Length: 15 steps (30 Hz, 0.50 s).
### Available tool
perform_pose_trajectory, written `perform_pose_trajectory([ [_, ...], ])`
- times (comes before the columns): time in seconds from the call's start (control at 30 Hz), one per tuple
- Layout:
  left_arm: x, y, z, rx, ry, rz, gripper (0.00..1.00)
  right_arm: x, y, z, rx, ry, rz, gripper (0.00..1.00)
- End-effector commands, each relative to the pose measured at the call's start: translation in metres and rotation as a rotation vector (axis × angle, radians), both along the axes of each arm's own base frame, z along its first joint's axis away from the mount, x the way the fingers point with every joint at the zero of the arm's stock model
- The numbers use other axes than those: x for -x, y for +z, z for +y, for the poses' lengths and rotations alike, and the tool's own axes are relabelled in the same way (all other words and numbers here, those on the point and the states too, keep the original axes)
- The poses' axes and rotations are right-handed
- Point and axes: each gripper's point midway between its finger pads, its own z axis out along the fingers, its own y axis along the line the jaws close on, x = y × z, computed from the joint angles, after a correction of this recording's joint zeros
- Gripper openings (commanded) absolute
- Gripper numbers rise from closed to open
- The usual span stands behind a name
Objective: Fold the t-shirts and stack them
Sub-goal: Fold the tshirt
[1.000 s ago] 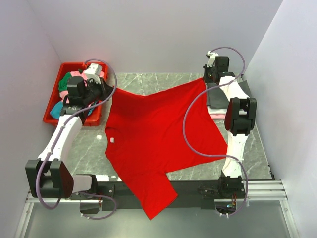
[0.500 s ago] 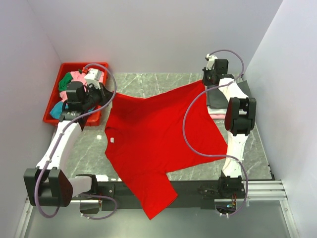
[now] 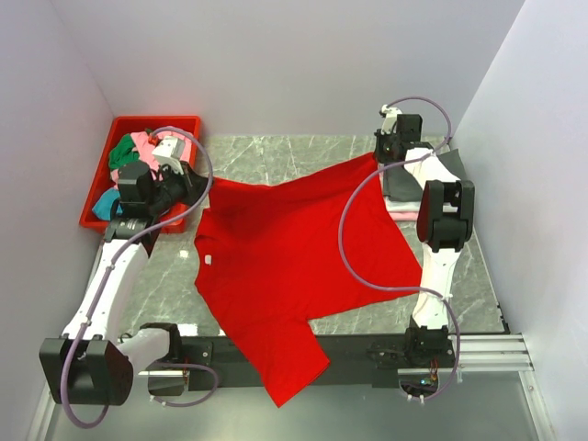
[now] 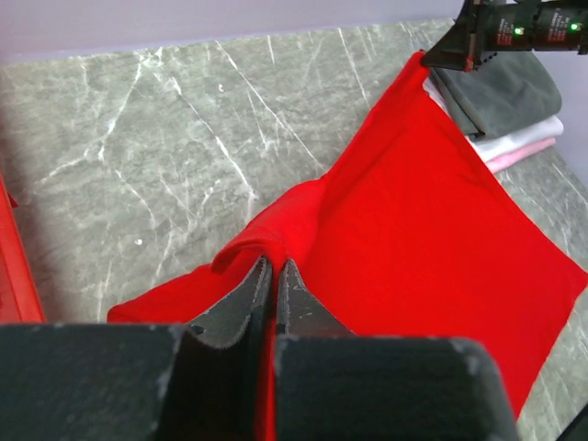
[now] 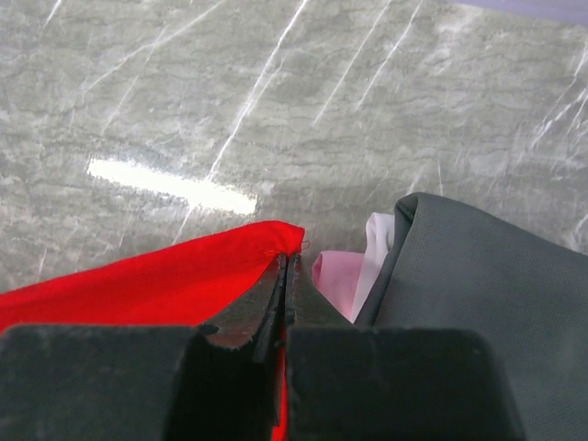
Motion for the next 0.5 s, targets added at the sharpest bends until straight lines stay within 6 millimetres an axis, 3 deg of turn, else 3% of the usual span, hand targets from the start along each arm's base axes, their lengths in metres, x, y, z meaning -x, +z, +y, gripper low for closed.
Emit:
perform_pose_trajectory([
  [0.0,0.012,0.007,-0.007,0.023,-0.035,-0.013,0.01,-0.003,0.04,0.0,0.0,0.007,-0.099,0.0],
  [0.47,0.033,-0.009,-0.013,0.036,-0.056,0.028,0.01,0.004,0.041,0.0,-0.009,0.008,-0.113,0.0],
])
